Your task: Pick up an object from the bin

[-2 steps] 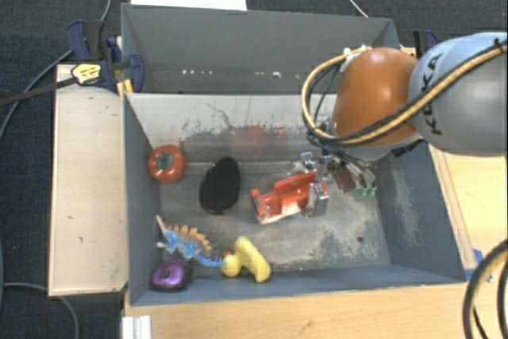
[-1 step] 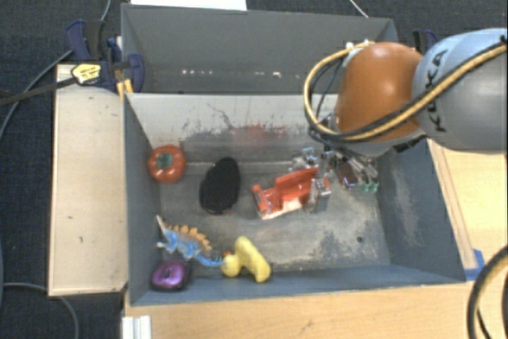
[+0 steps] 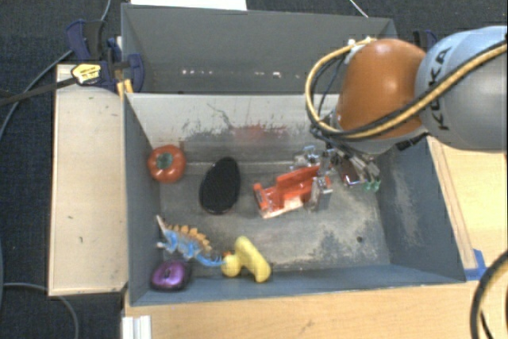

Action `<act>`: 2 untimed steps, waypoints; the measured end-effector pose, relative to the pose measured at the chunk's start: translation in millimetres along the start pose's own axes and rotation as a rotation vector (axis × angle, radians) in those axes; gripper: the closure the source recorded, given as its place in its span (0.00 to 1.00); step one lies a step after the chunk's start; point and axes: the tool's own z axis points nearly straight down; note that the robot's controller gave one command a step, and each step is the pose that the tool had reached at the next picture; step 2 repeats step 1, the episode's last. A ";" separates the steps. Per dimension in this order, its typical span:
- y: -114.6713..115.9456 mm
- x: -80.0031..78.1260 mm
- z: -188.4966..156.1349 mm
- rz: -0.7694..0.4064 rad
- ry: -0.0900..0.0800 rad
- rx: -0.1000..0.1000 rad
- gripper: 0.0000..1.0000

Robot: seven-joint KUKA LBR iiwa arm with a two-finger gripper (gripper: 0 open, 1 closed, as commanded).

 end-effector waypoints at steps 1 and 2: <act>0.2 0.9 -8.9 0.001 0.002 0.000 1.00; 0.2 0.9 -8.9 0.001 0.002 0.000 1.00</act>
Offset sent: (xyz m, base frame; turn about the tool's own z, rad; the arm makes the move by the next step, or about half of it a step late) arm -0.0001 0.0000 0.0096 0.0000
